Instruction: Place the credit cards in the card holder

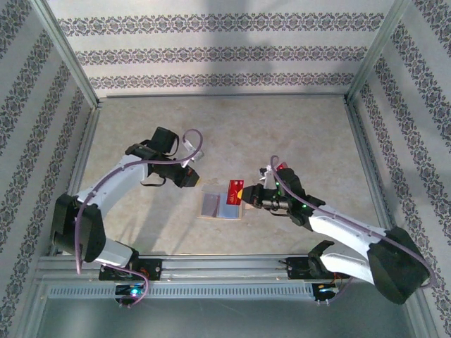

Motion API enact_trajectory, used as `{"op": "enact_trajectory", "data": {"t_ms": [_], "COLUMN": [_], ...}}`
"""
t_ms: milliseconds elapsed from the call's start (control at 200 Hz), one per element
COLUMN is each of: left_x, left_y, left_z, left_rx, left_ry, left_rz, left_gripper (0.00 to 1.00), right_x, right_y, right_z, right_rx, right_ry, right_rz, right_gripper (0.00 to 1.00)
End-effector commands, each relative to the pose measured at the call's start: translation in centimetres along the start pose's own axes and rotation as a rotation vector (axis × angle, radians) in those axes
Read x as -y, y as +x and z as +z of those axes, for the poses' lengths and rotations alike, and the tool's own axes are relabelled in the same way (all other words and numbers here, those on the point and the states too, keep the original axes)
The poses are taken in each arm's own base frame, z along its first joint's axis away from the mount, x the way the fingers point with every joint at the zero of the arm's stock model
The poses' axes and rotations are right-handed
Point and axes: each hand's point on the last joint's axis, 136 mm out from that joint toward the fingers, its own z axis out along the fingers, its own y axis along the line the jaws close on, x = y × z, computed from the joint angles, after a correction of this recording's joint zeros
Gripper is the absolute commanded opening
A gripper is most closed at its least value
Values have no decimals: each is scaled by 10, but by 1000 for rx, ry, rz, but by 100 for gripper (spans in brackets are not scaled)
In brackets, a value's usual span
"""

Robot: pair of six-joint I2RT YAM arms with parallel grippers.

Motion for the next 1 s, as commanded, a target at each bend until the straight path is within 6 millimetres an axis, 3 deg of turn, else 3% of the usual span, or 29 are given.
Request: {"op": "enact_trajectory", "data": {"t_ms": [0,220,550,780,994], "left_x": [-12,-14,-8,-22,-23], "left_y": [20,28,43,49,52], "left_z": [15,42,76,80,88], "left_rx": [-105,-198,-326,-361,-407], "left_ry": [-43,-68,-79,-143,-131], "left_rz": [13,46,97,137,108], "left_gripper": [0,0,0,0,0], "right_x": [-1,6,15,20,24], "right_y": [6,16,33,42,47], "right_z": [4,4,25,37,46], "right_rx": [-23,-32,-94,-126,-162], "right_ry": [9,5,-3,-2,-3], "right_rz": [30,49,55,62,76], "right_gripper": [0,0,0,0,0]}}
